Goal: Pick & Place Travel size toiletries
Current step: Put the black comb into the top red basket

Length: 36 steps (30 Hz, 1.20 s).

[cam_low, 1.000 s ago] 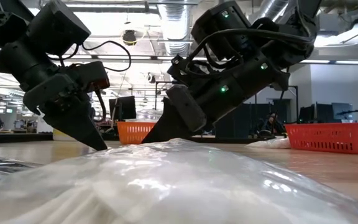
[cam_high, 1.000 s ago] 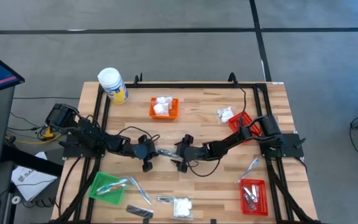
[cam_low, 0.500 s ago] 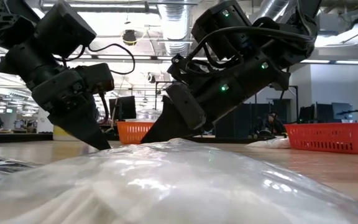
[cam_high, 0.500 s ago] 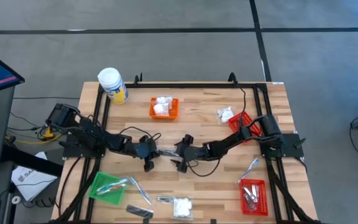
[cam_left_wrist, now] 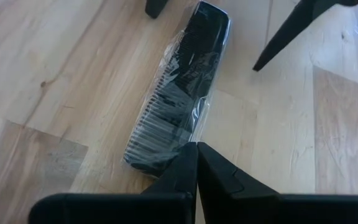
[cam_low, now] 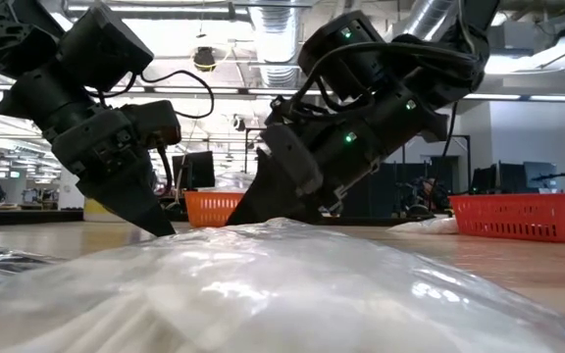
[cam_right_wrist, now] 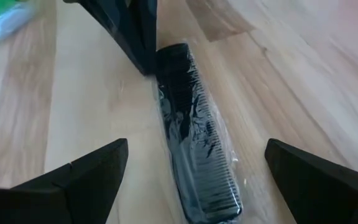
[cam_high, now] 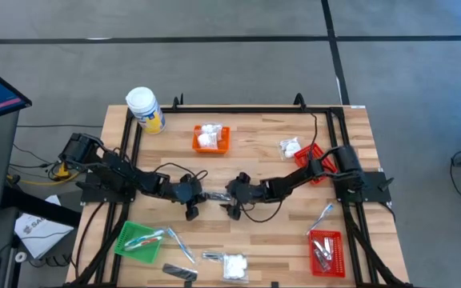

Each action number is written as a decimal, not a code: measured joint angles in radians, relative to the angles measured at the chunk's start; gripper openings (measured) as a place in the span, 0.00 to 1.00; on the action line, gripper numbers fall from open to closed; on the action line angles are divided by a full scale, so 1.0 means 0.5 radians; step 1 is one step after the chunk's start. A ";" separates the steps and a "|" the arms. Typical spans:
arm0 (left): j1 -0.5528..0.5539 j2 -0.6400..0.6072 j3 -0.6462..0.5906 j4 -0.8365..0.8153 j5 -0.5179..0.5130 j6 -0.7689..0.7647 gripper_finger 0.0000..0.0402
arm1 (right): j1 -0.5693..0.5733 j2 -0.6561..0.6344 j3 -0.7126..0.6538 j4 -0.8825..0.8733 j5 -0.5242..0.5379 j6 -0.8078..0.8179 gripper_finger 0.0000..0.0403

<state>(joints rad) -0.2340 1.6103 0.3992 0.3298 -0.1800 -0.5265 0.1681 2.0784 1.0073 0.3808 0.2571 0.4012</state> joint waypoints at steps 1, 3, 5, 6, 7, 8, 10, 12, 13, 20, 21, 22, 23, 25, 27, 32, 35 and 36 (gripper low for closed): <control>0.000 0.000 0.000 0.001 -0.009 0.002 0.00 | -0.007 -0.002 0.000 -0.001 -0.041 0.009 0.94; 0.000 0.002 0.000 0.001 -0.027 0.004 0.00 | -0.012 -0.004 -0.001 0.017 -0.134 0.010 0.94; -0.001 0.003 0.000 0.002 -0.031 0.005 0.00 | -0.016 -0.002 -0.001 0.047 -0.215 0.010 0.93; -0.001 0.003 0.000 0.002 -0.033 0.005 0.00 | -0.015 0.000 -0.002 0.054 -0.235 0.010 0.93; -0.001 0.003 0.000 0.003 -0.036 0.005 0.00 | -0.015 0.000 -0.002 0.057 -0.249 0.010 0.92; -0.001 0.003 0.000 0.004 -0.039 0.006 0.00 | -0.016 0.001 -0.002 0.056 -0.264 0.010 0.92; -0.001 0.003 0.000 0.005 -0.039 0.006 0.00 | -0.021 0.002 -0.002 0.060 -0.306 0.013 0.90; -0.002 0.003 0.000 0.005 -0.044 0.005 0.00 | -0.022 0.003 -0.002 0.062 -0.331 0.014 0.88; -0.002 0.003 0.000 0.006 -0.046 0.005 0.00 | -0.022 0.004 -0.002 0.063 -0.334 0.014 0.87; -0.002 0.005 -0.002 0.014 -0.077 0.004 0.00 | -0.020 0.012 -0.006 0.141 -0.448 0.015 0.81; -0.002 0.005 -0.002 0.014 -0.080 0.003 0.00 | -0.017 0.014 -0.007 0.161 -0.464 0.013 0.81; -0.002 0.006 -0.002 0.014 -0.083 0.001 0.00 | -0.013 0.016 -0.007 0.174 -0.472 0.013 0.80; -0.002 0.006 -0.002 0.014 -0.086 0.000 0.00 | -0.010 0.016 -0.007 0.184 -0.481 0.012 0.80; -0.002 0.006 -0.002 0.014 -0.092 0.000 0.00 | -0.007 0.017 -0.008 0.195 -0.508 0.010 0.80; -0.002 0.006 -0.002 0.014 -0.097 -0.001 0.00 | -0.008 0.017 -0.008 0.198 -0.533 0.009 0.80; -0.002 0.007 -0.002 0.014 -0.113 -0.002 0.00 | -0.006 0.018 -0.010 0.235 -0.553 -0.006 0.80; -0.002 0.007 -0.002 0.014 -0.121 -0.003 0.00 | -0.002 0.018 -0.010 0.257 -0.557 -0.008 0.80; -0.002 0.007 -0.002 0.014 -0.122 -0.003 0.00 | -0.002 0.018 -0.010 0.263 -0.557 -0.009 0.80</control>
<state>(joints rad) -0.2352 1.6138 0.3981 0.3370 -0.2409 -0.5280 0.1669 2.0876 1.0023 0.5123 -0.0216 0.3967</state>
